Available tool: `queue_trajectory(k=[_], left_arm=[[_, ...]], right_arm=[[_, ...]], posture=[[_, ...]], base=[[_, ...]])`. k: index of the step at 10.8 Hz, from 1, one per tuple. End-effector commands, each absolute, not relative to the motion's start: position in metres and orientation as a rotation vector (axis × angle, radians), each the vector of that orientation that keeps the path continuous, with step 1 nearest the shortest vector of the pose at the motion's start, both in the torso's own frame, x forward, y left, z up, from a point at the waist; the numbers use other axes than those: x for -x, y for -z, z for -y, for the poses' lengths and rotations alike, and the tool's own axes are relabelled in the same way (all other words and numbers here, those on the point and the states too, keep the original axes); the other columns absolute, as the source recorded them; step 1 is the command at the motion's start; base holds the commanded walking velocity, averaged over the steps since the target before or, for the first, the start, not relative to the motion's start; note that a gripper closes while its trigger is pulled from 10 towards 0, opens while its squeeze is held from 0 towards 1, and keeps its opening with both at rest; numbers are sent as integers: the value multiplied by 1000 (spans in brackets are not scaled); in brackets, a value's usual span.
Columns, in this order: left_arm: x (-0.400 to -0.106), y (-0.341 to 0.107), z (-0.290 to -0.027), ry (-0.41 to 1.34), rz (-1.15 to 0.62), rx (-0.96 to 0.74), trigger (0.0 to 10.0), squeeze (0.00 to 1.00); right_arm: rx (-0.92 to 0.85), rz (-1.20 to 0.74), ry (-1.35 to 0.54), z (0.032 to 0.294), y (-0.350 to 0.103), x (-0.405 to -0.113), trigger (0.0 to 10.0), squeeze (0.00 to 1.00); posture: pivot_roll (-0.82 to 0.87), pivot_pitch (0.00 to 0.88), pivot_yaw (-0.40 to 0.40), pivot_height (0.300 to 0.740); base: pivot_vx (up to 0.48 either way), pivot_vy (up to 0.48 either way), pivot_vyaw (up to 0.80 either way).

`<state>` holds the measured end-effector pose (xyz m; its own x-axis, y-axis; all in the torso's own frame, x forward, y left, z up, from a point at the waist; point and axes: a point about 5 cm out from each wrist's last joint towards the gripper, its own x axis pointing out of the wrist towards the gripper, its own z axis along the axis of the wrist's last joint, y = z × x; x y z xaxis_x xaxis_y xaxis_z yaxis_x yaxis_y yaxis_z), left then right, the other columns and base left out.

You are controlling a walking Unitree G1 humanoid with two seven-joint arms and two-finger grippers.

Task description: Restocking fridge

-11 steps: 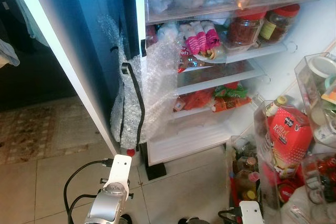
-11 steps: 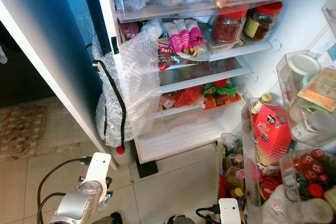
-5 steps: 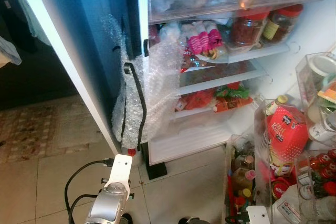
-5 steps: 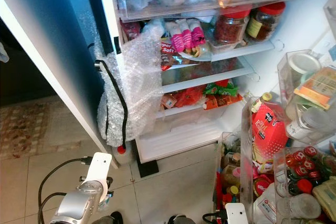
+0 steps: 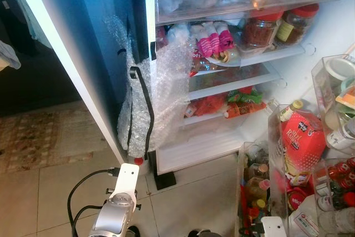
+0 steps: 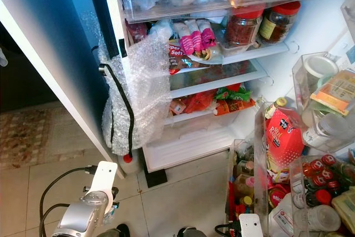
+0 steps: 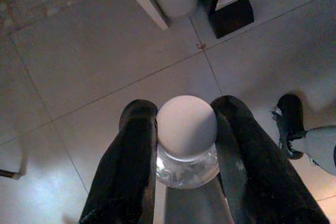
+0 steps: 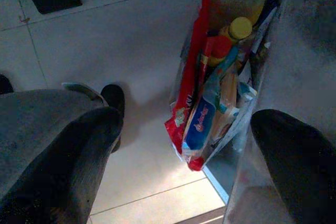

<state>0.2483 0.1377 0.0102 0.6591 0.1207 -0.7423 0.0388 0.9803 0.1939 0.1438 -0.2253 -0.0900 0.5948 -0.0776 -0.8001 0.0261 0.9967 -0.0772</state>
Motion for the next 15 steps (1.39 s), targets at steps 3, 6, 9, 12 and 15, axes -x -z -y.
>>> queue_trajectory(k=[3,6,9,12,15], left_arm=[[-245,-7,-137,-45,-870,-213,10000,0],[-245,-7,-137,-42,-872,-212,10000,0],[-245,-7,-137,-42,-871,-214,10000,0],[-245,-7,-137,-41,-869,-214,10000,0],[-245,-7,-138,-39,-867,-216,10000,0]], right_arm=[[48,-976,66,222,94,-137,10000,0],[45,-952,36,198,93,-153,10000,0],[44,-912,24,196,89,-163,10000,0],[54,-958,46,218,93,-142,10000,0],[55,-978,50,230,94,-129,10000,0]], posture=[[-117,195,-64,740],[-117,195,-64,740],[-116,193,-63,740],[-116,187,-62,740],[-114,184,-61,740]], base=[[0,0,0],[0,-284,0],[0,-294,0],[0,-292,0],[0,-294,0]])
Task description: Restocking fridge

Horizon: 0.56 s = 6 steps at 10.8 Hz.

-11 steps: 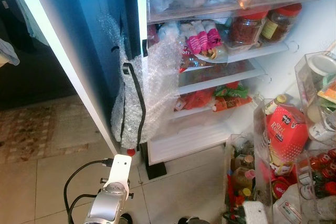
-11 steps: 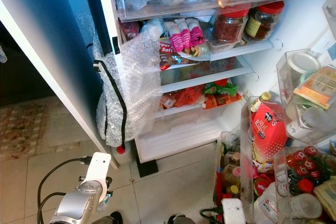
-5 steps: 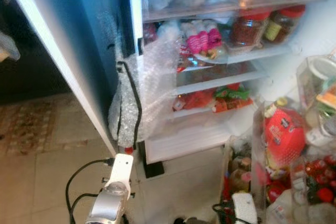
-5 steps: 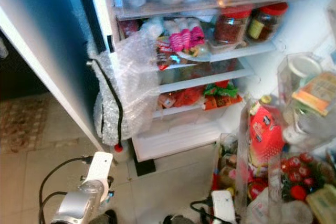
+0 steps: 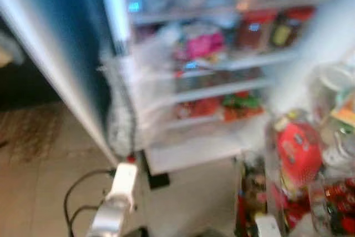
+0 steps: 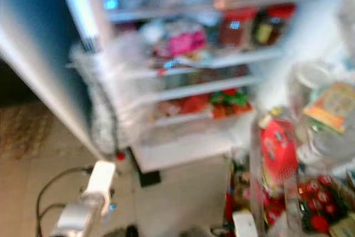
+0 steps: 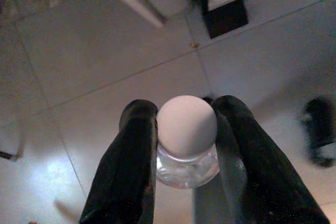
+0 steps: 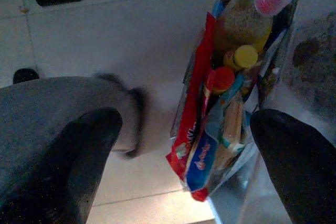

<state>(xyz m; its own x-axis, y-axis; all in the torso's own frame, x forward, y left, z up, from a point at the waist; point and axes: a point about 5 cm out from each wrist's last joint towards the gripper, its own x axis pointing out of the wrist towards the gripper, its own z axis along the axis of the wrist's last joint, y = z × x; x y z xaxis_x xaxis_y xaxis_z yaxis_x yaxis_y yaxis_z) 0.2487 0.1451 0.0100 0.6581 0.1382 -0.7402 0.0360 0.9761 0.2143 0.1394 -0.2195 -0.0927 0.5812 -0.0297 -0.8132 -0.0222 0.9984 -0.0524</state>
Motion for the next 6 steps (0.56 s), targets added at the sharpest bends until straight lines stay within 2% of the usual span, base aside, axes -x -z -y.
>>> queue_trajectory(k=[1,4,6], left_arm=[[-245,-7,-138,-36,-863,-218,10000,0],[-249,-10,-138,-11,-772,-231,10000,0],[-254,-15,-136,29,-659,-250,10000,0]], right_arm=[[53,-982,51,233,94,-126,10000,0],[49,-1006,45,231,97,-121,10000,0],[44,-997,23,220,98,-125,10000,0]], posture=[[-115,184,-60,740],[-114,189,-60,740],[-116,192,-60,740]], base=[[0,-281,0],[0,0,0],[0,0,0]])
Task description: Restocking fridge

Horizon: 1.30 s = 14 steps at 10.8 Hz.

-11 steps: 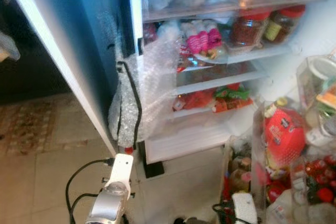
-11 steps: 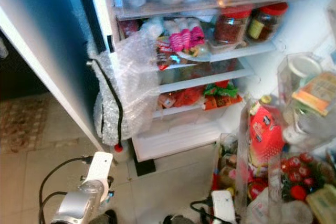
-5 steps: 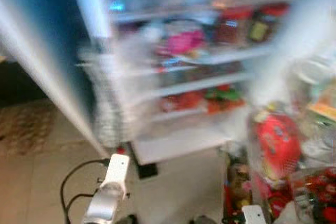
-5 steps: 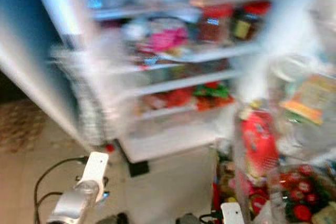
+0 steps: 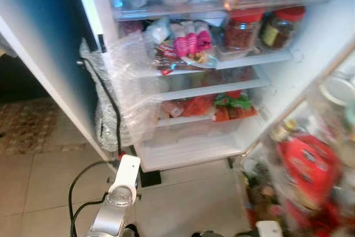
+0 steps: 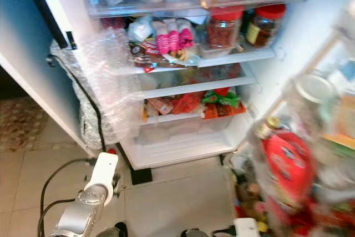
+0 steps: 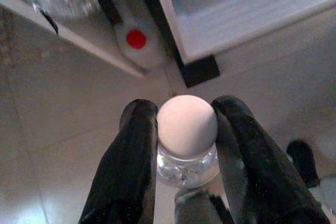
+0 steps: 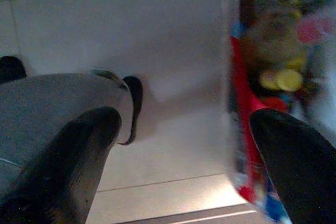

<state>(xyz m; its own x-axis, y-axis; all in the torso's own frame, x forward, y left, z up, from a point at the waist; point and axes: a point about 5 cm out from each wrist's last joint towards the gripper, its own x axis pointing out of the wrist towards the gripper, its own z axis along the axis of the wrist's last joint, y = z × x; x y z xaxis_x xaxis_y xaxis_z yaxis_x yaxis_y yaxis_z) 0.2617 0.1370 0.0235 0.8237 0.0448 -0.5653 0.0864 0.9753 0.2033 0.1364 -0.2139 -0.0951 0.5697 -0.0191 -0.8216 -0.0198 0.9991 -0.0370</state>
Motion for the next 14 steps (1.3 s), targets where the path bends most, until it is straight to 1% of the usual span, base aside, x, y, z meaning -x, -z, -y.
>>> queue_trajectory(k=[1,3,4,6,7,9,10,14], left_arm=[[-257,-18,-134,61,-567,-241,10000,0],[-262,-22,-131,138,-450,-208,10000,0],[-264,-23,-128,191,-411,-205,10000,0],[-265,-24,-127,208,-351,-188,10000,0],[-265,-24,-126,214,-327,-172,10000,0],[-266,-22,-127,223,-310,-179,10000,0],[-265,-20,-130,198,-316,-182,10000,0],[-265,-17,-131,208,-309,-197,10000,0]], right_arm=[[40,-982,6,211,98,-130,10000,0],[34,-973,-24,191,99,-136,10000,0],[33,-971,-35,185,100,-138,10000,0],[31,-969,-47,176,100,-140,10000,0],[35,-972,-41,185,99,-138,10000,0],[34,-973,-42,186,99,-138,10000,0],[36,-974,-44,186,99,-138,10000,0],[40,-979,-53,186,100,-136,10000,0]], posture=[[-116,192,-60,740],[-114,200,-59,740],[-112,201,-58,740],[-115,198,-58,740],[-113,197,-58,740],[-118,188,-54,740],[-120,180,-49,740],[-117,160,-43,740]], base=[[0,0,0],[0,0,0],[0,0,0],[0,0,0],[0,0,0],[0,0,0],[0,0,0],[0,-277,0]])
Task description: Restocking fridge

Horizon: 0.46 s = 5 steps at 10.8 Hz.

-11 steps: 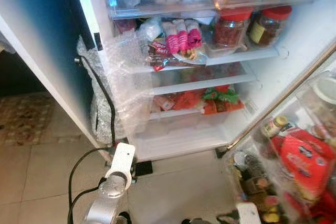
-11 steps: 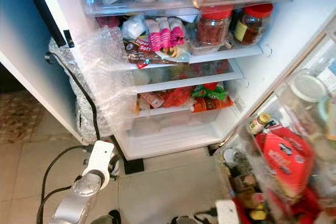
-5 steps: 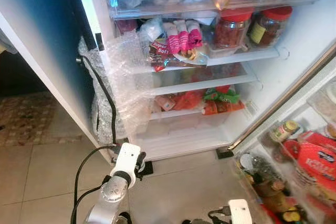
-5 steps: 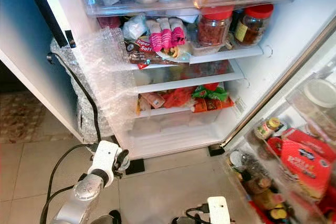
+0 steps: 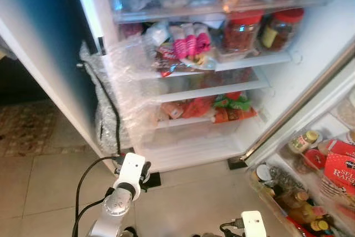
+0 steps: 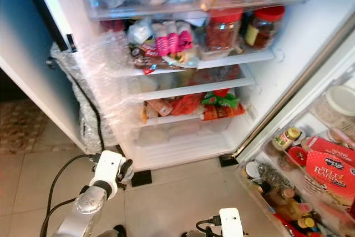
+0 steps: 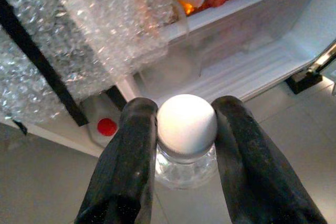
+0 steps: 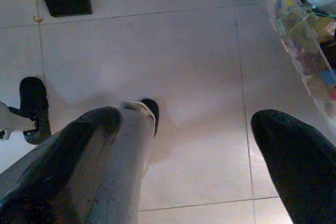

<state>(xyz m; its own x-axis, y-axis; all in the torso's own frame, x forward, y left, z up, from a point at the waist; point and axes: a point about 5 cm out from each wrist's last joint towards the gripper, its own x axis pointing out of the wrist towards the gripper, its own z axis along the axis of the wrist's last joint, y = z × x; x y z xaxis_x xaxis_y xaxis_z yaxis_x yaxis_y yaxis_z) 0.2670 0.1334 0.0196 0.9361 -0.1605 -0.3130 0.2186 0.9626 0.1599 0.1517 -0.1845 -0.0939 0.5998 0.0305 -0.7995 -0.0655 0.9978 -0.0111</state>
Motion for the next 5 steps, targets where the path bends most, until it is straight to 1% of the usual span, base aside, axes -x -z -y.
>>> queue_trajectory(k=[1,5], left_arm=[[-264,-16,-131,210,-309,-201,10000,0],[-264,-16,-131,219,-301,-212,10000,0]], right_arm=[[39,-980,-55,186,100,-136,10000,0],[43,-983,-62,186,100,-135,10000,0]], posture=[[-116,153,-41,740],[-117,148,-40,740]], base=[[0,-281,0],[0,-314,0]])
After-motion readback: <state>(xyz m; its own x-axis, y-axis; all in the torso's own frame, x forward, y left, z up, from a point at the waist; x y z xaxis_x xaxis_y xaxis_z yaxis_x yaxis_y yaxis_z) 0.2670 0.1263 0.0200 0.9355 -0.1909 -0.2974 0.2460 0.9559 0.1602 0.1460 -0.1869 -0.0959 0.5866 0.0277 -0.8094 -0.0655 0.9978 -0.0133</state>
